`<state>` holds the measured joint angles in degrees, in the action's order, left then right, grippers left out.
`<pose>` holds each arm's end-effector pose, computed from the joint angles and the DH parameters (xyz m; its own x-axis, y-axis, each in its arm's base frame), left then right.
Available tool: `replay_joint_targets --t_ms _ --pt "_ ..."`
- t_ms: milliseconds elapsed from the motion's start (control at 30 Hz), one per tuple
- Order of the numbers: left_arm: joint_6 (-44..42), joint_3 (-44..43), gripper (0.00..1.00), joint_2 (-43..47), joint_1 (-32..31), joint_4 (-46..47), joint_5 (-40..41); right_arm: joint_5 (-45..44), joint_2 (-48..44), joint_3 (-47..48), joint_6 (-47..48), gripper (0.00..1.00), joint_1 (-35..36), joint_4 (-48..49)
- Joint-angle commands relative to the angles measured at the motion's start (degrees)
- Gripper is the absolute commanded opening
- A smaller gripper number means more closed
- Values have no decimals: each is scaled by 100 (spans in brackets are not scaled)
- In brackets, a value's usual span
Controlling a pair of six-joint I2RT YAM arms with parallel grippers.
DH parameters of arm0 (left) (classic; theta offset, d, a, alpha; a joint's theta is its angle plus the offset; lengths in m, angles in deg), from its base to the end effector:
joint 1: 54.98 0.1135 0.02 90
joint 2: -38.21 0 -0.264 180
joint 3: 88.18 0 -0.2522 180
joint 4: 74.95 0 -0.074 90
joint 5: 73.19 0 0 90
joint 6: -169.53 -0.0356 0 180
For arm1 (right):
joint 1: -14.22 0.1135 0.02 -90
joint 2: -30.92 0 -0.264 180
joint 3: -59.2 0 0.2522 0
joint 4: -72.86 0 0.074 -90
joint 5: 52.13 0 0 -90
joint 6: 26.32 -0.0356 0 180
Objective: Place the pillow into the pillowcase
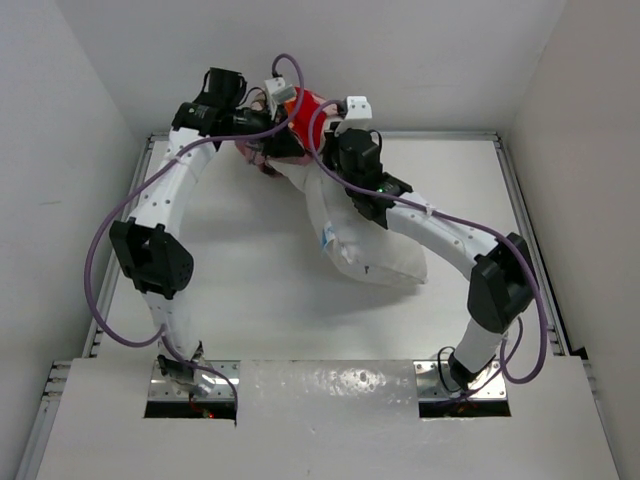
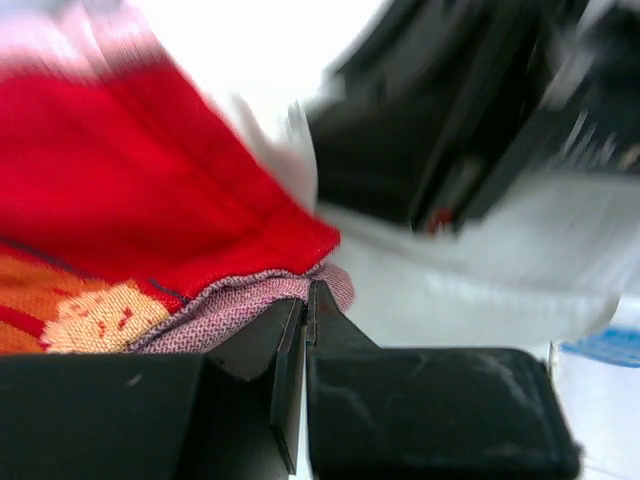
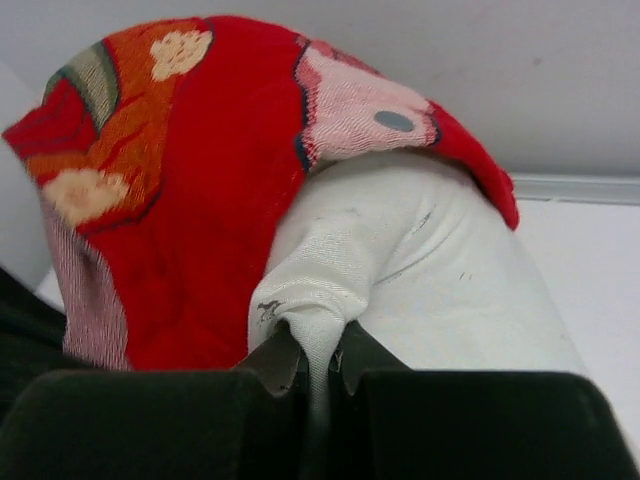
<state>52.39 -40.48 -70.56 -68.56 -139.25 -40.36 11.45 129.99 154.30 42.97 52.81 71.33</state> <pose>0.3884 -0.1246 0.4032 -0.2246 0.3087 -0.9243 0.9533 0.2661 -0.1428 0.3371 0.2487 0.3466 -0.1452 0.2893 -0.9462 -0.1722 0.9343 0.3121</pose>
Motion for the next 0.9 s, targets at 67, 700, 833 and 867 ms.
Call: replay_joint_targets --t_ms 67,700,833,867 --pt "569 -1414 0 85 -268 80 -726 1408 121 532 -1847 0 324 1509" --pt "-221 -1391 0 -1831 -1541 -1097 1542 2429 -1573 -3615 -4557 0 -1467 1609" --pt "-363 -1092 38 -1902 -1805 -1010 1603 2518 -2101 -4617 -4337 34 -2151 721" --pt "-310 -1153 49 -1902 -1797 -958 1621 2571 -2206 -4714 -4075 45 -2258 389"
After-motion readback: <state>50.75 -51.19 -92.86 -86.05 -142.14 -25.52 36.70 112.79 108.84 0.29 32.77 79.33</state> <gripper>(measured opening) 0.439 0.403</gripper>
